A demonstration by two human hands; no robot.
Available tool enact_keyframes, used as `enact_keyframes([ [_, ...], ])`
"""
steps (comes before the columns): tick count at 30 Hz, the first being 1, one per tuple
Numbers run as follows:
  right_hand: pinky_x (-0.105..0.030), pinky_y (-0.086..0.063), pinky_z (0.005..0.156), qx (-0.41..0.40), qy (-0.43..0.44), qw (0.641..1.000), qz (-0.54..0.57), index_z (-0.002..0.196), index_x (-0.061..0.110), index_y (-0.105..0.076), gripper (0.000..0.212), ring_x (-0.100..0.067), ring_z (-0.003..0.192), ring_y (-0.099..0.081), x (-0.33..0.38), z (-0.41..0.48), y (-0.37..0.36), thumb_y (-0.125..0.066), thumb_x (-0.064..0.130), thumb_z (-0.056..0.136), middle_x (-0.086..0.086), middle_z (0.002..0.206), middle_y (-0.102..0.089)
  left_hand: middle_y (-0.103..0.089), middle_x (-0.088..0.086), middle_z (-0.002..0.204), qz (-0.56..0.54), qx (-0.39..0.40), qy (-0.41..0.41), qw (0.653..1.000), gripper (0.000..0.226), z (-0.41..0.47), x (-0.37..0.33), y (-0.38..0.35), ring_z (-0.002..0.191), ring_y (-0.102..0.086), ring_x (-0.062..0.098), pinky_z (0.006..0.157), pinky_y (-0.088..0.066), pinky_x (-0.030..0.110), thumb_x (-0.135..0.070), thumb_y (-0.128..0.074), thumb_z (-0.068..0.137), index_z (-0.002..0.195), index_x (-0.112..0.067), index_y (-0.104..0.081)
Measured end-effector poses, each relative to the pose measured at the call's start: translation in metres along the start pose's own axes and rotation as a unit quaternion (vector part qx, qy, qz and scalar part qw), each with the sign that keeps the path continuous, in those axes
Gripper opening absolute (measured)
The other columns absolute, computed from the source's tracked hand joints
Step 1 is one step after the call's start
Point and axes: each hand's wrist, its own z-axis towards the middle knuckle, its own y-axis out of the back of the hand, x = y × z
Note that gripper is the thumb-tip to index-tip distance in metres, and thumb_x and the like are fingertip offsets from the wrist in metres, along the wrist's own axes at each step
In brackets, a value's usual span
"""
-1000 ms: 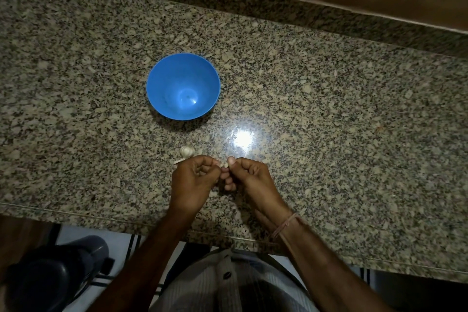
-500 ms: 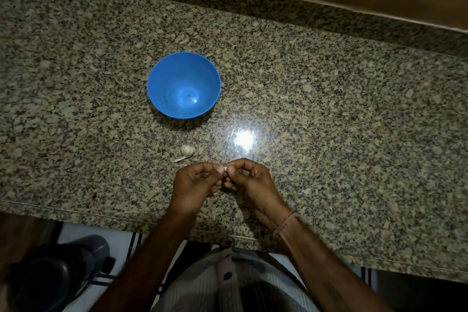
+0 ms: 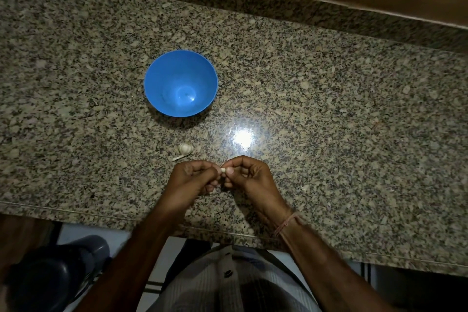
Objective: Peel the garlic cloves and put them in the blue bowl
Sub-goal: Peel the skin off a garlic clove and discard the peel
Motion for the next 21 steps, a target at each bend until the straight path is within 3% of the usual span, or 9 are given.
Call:
enact_keyframes([
  [6,-0.021,-0.057,0.066,0.041,-0.058,0.996,0.051,0.099,0.0,-0.067,0.009,-0.009,0.067,-0.068,0.004,0.0,0.002,-0.06,-0.006,0.1,-0.006,0.077,-0.073,-0.071,0.014,0.076,-0.006,0.028,0.012,1.0,0.012,0.001,0.0,0.001,0.065,-0.063,0.014,0.06,-0.052,0.022,-0.002,-0.066,0.096,0.091,-0.002,-0.077],
  [12,-0.024,-0.058,0.068,0.046,-0.091,0.989,0.107,0.097,0.001,-0.067,0.012,-0.011,0.068,-0.067,0.007,-0.002,-0.003,-0.058,-0.005,0.101,-0.007,0.076,-0.072,-0.064,0.007,0.065,-0.031,-0.021,0.001,0.999,0.023,-0.005,0.005,-0.012,0.056,-0.052,0.012,0.056,-0.041,0.025,-0.002,-0.063,0.096,0.078,-0.011,-0.075],
  [16,-0.033,-0.059,0.08,-0.009,-0.005,1.0,0.023,0.1,-0.007,-0.072,0.01,-0.021,0.081,-0.069,0.003,-0.006,-0.006,-0.065,0.001,0.1,-0.014,0.088,-0.074,-0.059,0.003,0.064,-0.075,-0.054,-0.001,0.996,0.023,-0.006,0.011,-0.022,0.056,-0.047,0.01,0.058,-0.037,0.028,-0.008,-0.062,0.099,0.079,-0.009,-0.072],
  [19,-0.044,-0.061,0.089,-0.031,0.089,0.989,-0.112,0.098,0.006,-0.077,0.006,-0.023,0.092,-0.075,0.001,-0.006,-0.005,-0.072,0.007,0.096,-0.006,0.094,-0.078,-0.058,0.002,0.064,-0.098,-0.066,0.005,0.993,0.029,-0.005,0.012,-0.023,0.056,-0.046,0.01,0.058,-0.036,0.029,-0.009,-0.063,0.099,0.073,-0.016,-0.073],
  [21,-0.048,-0.06,0.09,-0.033,0.109,0.983,-0.143,0.098,0.009,-0.078,0.006,-0.023,0.094,-0.075,0.002,-0.005,-0.005,-0.073,0.007,0.095,-0.003,0.094,-0.079,-0.058,0.001,0.064,-0.1,-0.067,0.003,0.993,0.034,-0.005,0.012,-0.023,0.057,-0.046,0.01,0.058,-0.036,0.029,-0.008,-0.062,0.099,0.069,-0.019,-0.073],
])
